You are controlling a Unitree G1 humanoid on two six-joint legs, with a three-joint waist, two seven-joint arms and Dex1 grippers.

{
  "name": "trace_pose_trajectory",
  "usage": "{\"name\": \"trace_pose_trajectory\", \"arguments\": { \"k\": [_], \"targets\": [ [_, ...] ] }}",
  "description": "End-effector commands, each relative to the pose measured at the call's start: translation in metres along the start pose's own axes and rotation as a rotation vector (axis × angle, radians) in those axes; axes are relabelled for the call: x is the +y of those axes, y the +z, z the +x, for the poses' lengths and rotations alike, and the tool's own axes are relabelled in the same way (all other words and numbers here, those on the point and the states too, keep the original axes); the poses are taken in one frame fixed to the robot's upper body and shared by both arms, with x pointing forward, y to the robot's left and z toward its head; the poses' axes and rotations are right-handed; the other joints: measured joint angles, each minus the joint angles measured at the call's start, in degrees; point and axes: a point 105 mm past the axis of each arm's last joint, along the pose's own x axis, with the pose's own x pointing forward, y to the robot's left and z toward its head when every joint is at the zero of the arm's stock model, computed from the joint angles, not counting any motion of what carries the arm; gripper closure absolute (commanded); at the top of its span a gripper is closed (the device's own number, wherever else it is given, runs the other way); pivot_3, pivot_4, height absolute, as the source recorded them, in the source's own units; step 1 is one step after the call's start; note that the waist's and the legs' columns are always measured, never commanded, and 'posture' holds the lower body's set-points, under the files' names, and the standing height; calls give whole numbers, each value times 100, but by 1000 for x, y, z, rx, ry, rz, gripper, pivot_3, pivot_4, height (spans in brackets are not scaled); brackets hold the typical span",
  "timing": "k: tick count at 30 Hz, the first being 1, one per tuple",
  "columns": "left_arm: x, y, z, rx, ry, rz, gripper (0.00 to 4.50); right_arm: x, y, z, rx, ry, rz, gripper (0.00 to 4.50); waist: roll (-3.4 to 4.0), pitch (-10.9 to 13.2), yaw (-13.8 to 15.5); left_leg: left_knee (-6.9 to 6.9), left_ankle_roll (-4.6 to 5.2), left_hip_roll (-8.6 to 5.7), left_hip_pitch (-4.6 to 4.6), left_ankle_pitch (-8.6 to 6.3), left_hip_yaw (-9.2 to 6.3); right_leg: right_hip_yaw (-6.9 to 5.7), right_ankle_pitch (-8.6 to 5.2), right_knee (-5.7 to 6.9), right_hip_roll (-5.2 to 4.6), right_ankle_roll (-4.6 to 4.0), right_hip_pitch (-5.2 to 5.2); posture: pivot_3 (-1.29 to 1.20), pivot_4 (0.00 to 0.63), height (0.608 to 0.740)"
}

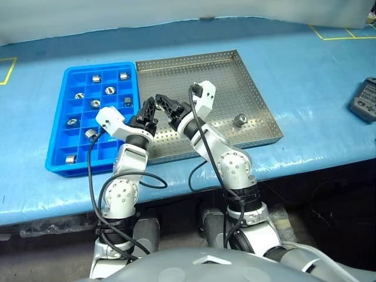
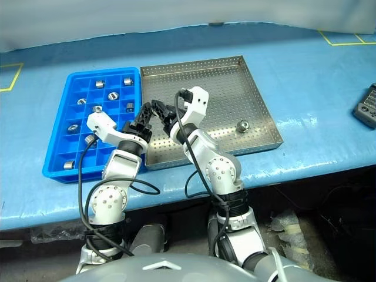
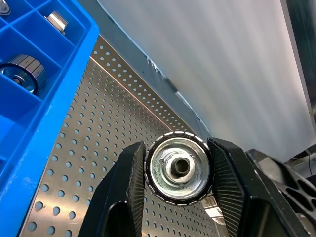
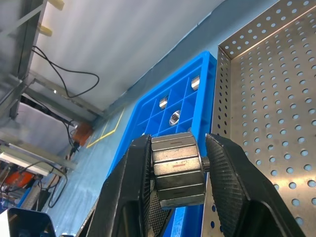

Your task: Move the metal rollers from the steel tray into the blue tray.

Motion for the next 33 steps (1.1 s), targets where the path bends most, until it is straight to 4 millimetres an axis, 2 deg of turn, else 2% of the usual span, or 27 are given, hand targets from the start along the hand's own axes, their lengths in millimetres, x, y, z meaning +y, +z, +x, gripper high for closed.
{"name": "trace_pose_trajectory", "arguments": {
  "k": [1, 9, 14, 25, 28, 33],
  "targets": [
    [-38, -6, -3, -27, -102, -140, 2794, 38, 3, 8, -37, 106, 73, 3184, 0, 0, 0, 0, 0, 0, 0, 0, 0, 0, 0, -1, 0, 0, 0, -1, 150, 740],
    [-39, -7, -3, -23, -108, -124, 2794, 35, 4, 7, -38, 96, 81, 3184, 0, 0, -1, -3, 0, 0, -1, 0, 0, 0, -1, -3, 0, -1, -1, -1, 150, 740],
    [-40, 3, -5, -55, -147, -61, 2794, 33, 9, 5, -46, 99, 161, 3184, 0, 0, 0, -3, 0, 0, -2, 0, 0, 0, -1, -3, 0, -1, -1, 4, 150, 740],
    [-39, 16, -10, -118, -173, -98, 2795, 27, 17, 6, -52, 100, 425, 3184, 0, 2, 10, -6, 1, 0, -4, -1, 0, 0, -2, -6, 0, -3, -2, 30, 150, 740],
    [-38, 17, -10, -126, -160, -171, 2795, 25, 17, 7, -51, 95, 481, 3184, 1, 2, 9, -6, 1, 0, -4, -1, 0, 0, -2, -6, 0, -3, -3, 30, 150, 740],
    [-31, 22, -10, -153, -126, -335, 2795, 20, 22, 6, -79, 93, 673, 3184, 2, 4, 15, -7, 2, 1, -6, -1, 0, -1, -2, -8, -1, -3, -3, 30, 150, 740]
  ]
}}
